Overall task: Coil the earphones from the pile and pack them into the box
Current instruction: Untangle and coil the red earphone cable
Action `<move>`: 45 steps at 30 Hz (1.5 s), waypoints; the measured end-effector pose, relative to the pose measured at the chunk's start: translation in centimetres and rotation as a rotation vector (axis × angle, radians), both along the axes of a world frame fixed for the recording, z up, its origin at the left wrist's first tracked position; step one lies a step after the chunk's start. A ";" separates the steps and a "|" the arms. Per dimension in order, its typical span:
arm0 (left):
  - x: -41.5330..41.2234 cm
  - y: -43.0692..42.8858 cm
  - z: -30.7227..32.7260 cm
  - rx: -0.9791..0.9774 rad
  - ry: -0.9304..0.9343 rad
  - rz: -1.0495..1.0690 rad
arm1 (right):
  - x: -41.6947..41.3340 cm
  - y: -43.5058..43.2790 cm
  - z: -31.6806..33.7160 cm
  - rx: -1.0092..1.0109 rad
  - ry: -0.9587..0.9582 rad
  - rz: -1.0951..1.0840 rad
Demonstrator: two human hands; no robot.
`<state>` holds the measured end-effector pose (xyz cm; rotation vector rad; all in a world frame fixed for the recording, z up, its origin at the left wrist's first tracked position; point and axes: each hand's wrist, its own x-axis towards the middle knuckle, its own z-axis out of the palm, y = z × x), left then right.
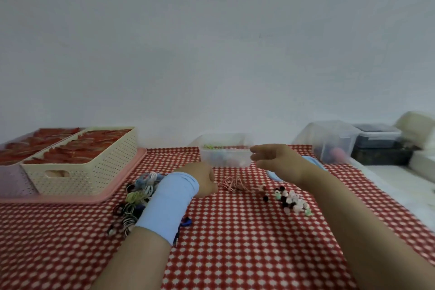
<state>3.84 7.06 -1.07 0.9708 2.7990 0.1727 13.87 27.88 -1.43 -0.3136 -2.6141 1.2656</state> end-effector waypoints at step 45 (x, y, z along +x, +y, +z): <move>3.1 3.4 -6.1 1.049 -0.312 -0.065 | 2.1 -1.7 -2.7 -0.465 0.081 -0.125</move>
